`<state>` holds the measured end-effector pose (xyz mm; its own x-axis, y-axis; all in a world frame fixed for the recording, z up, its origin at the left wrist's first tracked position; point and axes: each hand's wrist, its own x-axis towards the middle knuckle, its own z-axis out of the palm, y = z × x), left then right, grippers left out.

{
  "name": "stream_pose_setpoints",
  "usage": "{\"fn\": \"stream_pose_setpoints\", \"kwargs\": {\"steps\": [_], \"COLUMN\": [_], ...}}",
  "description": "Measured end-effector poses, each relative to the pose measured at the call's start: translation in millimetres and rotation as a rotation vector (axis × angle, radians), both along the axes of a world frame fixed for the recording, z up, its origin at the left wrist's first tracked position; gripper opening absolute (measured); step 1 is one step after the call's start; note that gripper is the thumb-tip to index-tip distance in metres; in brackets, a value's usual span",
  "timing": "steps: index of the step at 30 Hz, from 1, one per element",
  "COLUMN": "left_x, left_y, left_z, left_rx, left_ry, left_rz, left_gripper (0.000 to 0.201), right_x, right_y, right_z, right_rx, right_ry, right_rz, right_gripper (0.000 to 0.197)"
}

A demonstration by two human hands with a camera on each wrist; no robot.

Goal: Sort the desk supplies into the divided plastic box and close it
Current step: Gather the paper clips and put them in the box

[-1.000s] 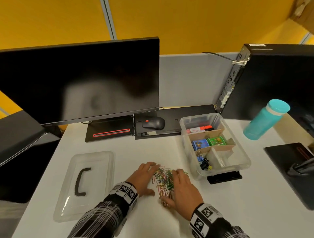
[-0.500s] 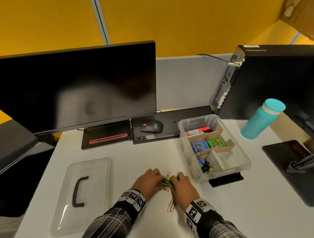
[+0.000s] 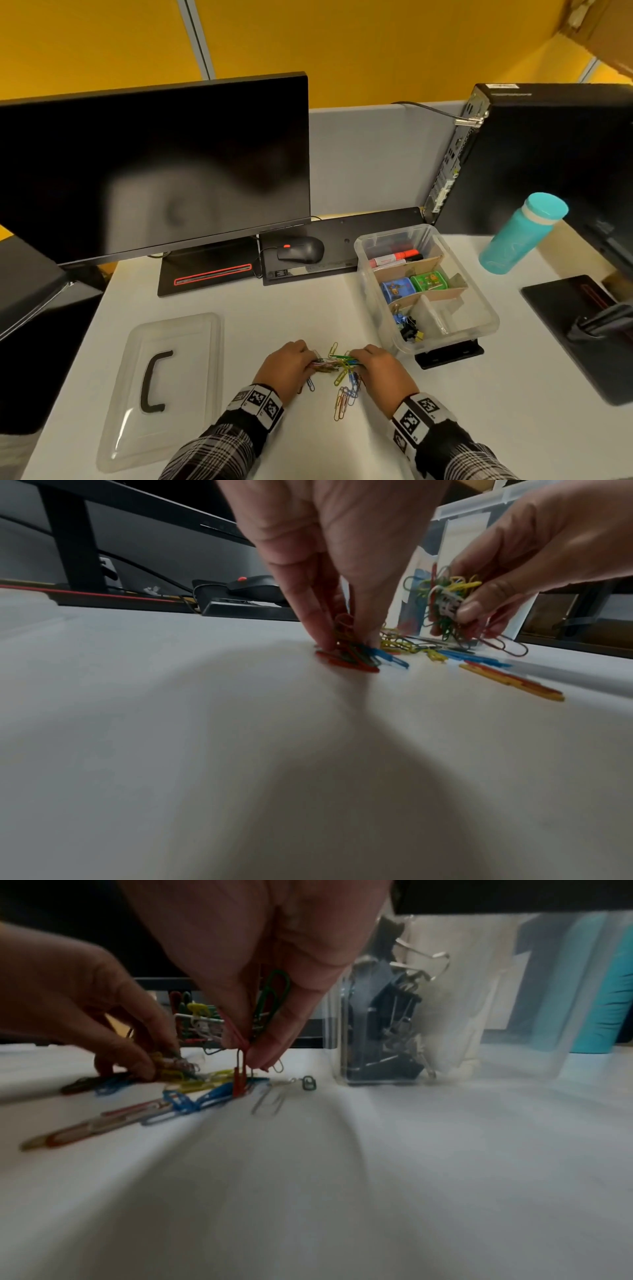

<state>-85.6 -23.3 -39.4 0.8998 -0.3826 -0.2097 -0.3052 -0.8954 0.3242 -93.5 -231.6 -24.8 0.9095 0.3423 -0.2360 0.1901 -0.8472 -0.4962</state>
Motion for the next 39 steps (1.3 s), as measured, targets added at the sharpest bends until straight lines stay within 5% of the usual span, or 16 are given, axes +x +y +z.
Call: {"fn": "stream_pose_setpoints", "kwargs": {"steps": [10, 19, 24, 31, 39], "left_x": [-11.9, -16.7, -19.6, -24.2, -34.6], "left_y": [5.2, -3.1, -7.4, -9.3, -8.7], "left_z": [7.5, 11.2, 13.9, 18.6, 28.9], "left_rx": [-0.241, -0.249, -0.236, -0.243, -0.299], "left_ry": [-0.066, -0.054, -0.022, -0.017, -0.042], "left_rz": [0.257, 0.282, 0.292, 0.319, 0.340], "left_gripper": [0.024, 0.024, 0.024, 0.022, 0.018], "right_x": [-17.9, -11.9, 27.4, 73.5, 84.2], "right_y": [-20.5, -86.6, -140.3, -128.0, -116.8], "right_z": [43.4, 132.2, 150.4, 120.3, 92.8], "right_rx": [0.249, 0.454, 0.171, -0.465, -0.517], "right_ry": [-0.077, 0.010, -0.186, -0.035, 0.074], "right_rz": [0.018, -0.194, -0.267, -0.158, -0.145], "right_gripper": [0.028, 0.031, 0.031, 0.025, 0.028]}}
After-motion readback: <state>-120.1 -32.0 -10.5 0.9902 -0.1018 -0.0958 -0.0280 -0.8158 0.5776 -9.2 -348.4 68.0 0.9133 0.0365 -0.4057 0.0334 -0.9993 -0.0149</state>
